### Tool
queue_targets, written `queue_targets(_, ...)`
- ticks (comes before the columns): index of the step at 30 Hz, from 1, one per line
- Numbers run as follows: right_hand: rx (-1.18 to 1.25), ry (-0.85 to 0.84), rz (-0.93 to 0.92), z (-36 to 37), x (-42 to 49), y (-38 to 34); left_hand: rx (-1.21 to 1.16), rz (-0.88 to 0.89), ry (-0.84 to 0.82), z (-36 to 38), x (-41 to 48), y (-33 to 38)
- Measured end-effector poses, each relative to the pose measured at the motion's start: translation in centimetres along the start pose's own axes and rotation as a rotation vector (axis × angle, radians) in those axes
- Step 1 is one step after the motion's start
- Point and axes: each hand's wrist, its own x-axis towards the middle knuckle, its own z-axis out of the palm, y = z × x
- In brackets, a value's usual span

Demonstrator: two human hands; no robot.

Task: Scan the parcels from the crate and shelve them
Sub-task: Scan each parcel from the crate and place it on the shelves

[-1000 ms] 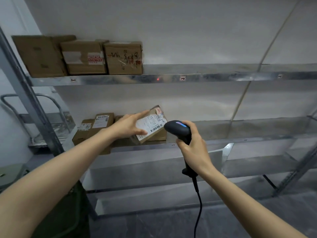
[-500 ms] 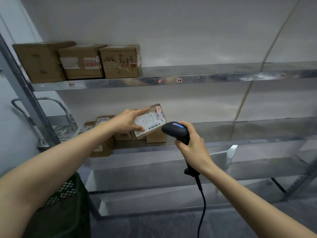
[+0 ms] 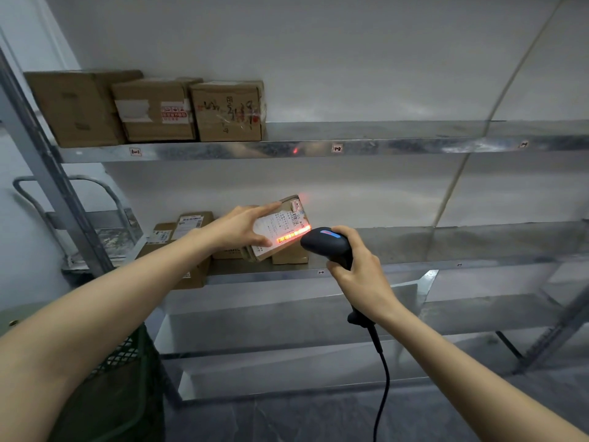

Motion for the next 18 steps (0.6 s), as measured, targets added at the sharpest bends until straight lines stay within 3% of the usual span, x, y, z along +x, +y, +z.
queue_targets(12,-0.02,-0.001,0.007,0.9,-0.4,-0.7,-0.031,-0.038,0.019,-0.3,-1.7,-0.7)
queue_targets(18,-0.006,0.063,-0.005,1.0,-0.8,-1.6,-0.194,-0.137,0.074,1.1,-3.0,-1.1)
